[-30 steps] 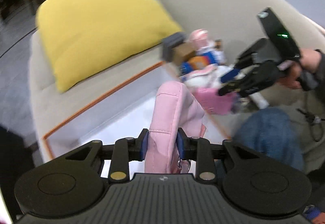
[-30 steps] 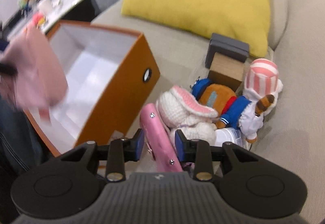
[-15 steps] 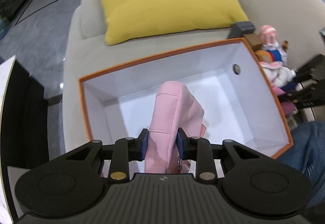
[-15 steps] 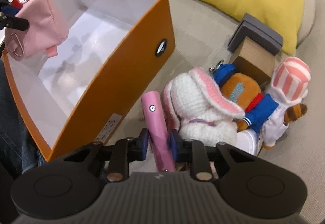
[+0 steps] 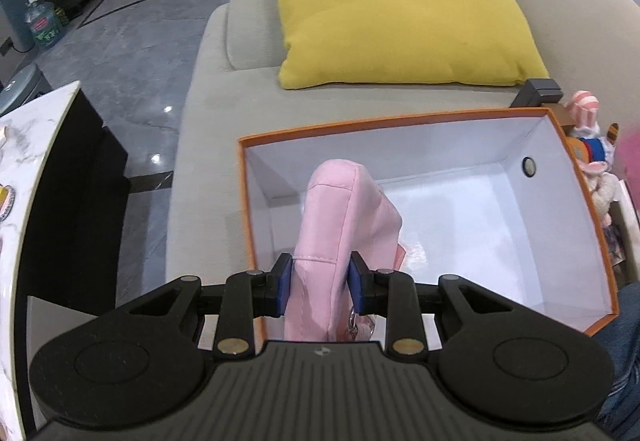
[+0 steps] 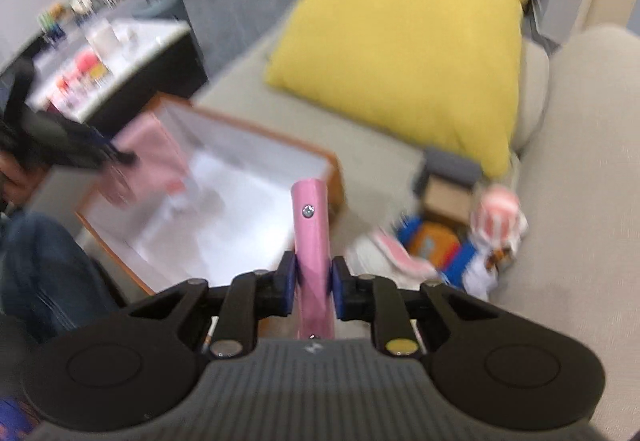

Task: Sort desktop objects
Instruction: 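Carry the pink handbag and pink wallet into the orange box with both tools, then lower both items into the box and open both tools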

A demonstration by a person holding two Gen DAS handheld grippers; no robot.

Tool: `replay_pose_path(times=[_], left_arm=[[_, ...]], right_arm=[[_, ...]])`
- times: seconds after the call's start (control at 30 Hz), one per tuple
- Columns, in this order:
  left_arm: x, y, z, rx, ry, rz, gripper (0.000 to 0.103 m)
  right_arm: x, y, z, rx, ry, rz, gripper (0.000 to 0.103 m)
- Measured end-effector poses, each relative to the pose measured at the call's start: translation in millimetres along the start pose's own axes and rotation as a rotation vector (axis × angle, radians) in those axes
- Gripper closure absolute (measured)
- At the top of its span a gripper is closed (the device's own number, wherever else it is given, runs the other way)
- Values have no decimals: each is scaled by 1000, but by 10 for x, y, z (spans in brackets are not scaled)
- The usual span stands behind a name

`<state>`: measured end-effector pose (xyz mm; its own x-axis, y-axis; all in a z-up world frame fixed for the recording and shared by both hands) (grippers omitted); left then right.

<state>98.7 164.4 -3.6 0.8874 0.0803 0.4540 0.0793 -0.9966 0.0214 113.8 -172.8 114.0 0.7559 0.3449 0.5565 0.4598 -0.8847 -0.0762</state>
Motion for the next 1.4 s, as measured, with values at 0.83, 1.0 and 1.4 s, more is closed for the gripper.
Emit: replay_pose_path(times=[0.83,1.0,1.4], left_arm=[[81,-5,547,95,-26,-9,70],[94,5,582,90,-18,10,69],[56,74,580,28,40,80,49]], right_arm=[[613,-1156,2380,60,-206,242,84],[665,-1137,2507,66,-208,279,84],[704,-1009,2524,125,-228,368,83]])
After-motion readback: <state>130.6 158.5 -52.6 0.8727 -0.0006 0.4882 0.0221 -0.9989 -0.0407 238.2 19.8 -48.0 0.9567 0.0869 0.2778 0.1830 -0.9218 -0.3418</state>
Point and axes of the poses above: each gripper's, at about its wrist camera, not at the fingertips, and z roughly the way its jaws point, y to its right, x to its top, the point moved 1 cm from there along z, roughly the way its jaws point, and after that the axes turned 3 degrees about -x, right-handed, at the moved point
